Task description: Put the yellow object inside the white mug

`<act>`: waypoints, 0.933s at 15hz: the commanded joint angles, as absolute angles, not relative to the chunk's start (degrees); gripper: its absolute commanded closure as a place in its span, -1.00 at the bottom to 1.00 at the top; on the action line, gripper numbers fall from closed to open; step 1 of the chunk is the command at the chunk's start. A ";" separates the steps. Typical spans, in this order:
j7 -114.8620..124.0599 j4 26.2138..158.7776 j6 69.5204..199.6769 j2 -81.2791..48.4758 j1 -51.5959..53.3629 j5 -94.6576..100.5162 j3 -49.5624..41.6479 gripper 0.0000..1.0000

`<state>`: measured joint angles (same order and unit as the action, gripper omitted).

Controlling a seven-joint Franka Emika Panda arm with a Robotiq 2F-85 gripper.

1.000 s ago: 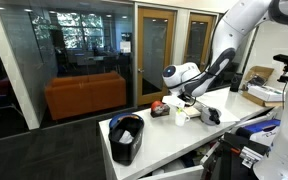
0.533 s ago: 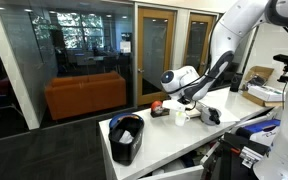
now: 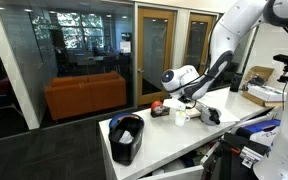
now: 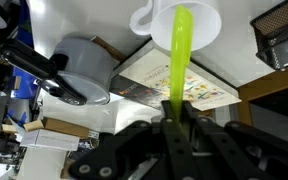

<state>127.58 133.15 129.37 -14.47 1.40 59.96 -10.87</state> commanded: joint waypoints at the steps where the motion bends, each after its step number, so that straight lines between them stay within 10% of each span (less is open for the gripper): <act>1: 129.42 131.91 127.00 -15.21 0.21 62.53 -9.53 0.94; 14: 129.99 127.81 125.90 -20.80 0.33 67.73 -9.43 0.94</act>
